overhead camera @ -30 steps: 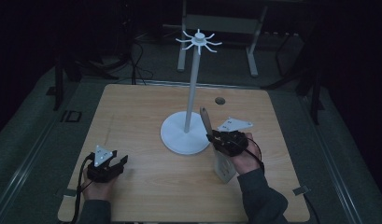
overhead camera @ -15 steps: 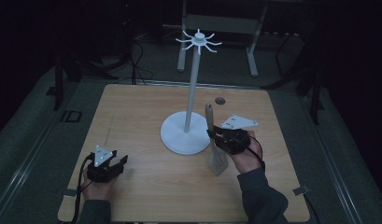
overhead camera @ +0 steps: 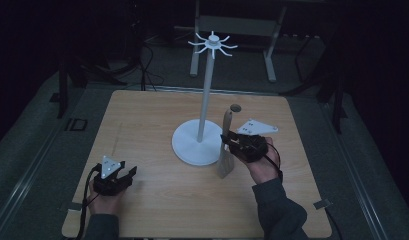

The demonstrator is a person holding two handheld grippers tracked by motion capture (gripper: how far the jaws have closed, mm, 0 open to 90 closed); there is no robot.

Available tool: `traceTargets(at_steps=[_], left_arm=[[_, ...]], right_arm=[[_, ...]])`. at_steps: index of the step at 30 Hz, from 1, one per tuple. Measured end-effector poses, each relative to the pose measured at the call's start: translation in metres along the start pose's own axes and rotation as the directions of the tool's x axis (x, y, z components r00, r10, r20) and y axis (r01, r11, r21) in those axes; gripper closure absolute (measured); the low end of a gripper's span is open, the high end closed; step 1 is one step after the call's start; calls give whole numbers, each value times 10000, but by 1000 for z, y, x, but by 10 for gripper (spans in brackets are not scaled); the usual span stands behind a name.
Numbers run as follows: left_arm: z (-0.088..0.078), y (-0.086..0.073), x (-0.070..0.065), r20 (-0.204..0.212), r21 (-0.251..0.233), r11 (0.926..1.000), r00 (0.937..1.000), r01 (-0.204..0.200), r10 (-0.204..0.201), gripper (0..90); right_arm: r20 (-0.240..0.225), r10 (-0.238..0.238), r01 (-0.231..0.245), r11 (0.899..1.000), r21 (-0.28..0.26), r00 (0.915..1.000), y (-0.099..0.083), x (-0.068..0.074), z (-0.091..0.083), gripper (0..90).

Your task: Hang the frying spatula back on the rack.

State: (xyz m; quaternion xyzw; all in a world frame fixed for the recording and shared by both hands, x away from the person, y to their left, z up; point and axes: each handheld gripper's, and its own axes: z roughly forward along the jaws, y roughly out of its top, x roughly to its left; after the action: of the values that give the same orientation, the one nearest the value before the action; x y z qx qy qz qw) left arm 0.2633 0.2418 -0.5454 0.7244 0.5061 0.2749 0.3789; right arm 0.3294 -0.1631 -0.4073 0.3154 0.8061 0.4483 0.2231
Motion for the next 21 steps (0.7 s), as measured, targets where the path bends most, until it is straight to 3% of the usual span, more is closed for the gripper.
traceTargets(at_steps=[21], left_arm=[[0,0,0,-14,-15,10000,10000,-1,1,503]], right_arm=[[13,450,-449,9980,-448,9990,12,-4,-3,748]])
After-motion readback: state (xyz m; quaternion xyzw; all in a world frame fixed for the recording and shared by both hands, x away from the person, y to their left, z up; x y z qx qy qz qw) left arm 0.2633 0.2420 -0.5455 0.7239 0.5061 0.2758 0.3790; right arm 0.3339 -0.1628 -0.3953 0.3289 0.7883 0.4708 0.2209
